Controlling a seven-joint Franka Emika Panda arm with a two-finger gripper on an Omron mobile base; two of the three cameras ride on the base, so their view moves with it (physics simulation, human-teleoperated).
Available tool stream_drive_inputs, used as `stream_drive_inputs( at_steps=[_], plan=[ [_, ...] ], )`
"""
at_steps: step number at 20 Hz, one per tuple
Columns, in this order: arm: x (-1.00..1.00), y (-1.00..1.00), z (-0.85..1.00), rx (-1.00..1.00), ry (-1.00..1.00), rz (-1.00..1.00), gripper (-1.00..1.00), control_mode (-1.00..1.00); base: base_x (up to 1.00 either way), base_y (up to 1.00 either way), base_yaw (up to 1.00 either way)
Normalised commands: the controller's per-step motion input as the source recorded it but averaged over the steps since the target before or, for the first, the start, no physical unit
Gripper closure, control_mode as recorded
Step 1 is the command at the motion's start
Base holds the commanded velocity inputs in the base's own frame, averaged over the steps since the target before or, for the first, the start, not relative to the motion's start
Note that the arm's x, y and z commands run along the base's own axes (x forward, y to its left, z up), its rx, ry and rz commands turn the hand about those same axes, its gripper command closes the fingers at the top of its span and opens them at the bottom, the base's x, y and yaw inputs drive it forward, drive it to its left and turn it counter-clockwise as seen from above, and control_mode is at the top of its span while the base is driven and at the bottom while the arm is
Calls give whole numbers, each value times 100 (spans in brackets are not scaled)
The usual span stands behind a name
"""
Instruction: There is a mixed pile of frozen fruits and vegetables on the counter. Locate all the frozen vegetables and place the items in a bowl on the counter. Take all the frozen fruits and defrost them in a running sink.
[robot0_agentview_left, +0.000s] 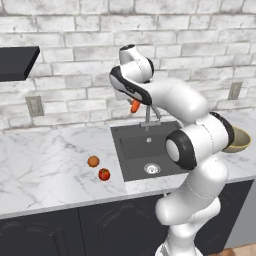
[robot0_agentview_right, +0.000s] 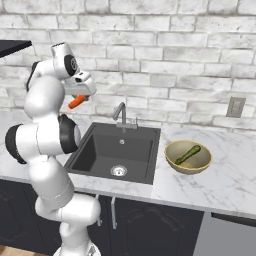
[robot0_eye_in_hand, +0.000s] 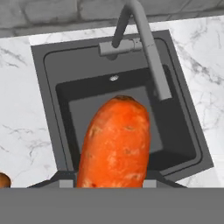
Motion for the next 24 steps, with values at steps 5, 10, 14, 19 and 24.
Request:
stream_drive_inputs(
  at_steps=[5,10,14,19,24],
  plan=[
    [5,-57,38,0,0,-19,100,-100,0,0,0],
    [10,-53,22,0,0,-17,100,-100,0,0,0],
    [10,-54,13,0,0,-17,100,-100,0,0,0],
    [7,-58,9,0,0,-17,100,-100,0,0,0],
    [1,-62,3,0,0,-19,100,-100,0,0,0]
  ],
)
